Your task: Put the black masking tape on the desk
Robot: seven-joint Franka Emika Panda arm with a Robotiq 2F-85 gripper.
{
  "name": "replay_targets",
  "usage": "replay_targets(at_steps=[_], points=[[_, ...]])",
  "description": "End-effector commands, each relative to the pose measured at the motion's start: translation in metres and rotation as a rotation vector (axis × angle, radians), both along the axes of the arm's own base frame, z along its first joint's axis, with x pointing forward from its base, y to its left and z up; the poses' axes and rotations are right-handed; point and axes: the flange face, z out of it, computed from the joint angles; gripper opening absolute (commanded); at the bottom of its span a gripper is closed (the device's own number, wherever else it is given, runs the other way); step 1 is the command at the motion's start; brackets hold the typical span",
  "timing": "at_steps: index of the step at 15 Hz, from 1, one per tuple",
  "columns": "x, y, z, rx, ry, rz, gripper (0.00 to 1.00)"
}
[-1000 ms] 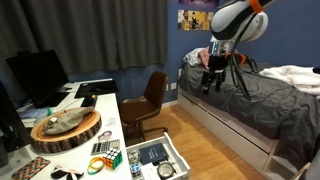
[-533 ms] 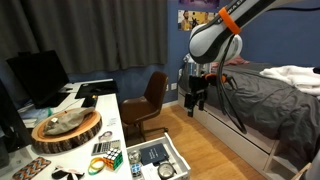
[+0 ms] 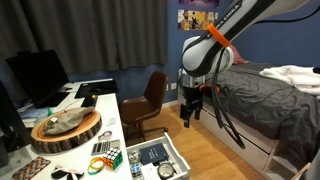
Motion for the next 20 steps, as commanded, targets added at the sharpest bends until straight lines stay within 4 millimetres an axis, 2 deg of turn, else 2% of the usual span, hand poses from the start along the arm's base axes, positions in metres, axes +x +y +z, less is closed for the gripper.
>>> replay_targets(at_steps=[1,2,4,8,11,15,20], points=[[0.0,0.0,0.001,0.0,0.0,0.0,1.0],[0.006,0.0,-0.003,-0.06,-0.01,0.011,1.0],[0.013,0.019,-0.015,-0.069,-0.022,0.114,1.0],[0.018,0.064,-0.052,-0.059,-0.099,0.288,1.0],[0.02,0.085,-0.082,-0.051,-0.177,0.441,1.0],[0.022,0.096,-0.123,0.023,-0.281,0.591,1.0],[0.011,0.099,-0.181,0.121,-0.278,0.721,1.0]])
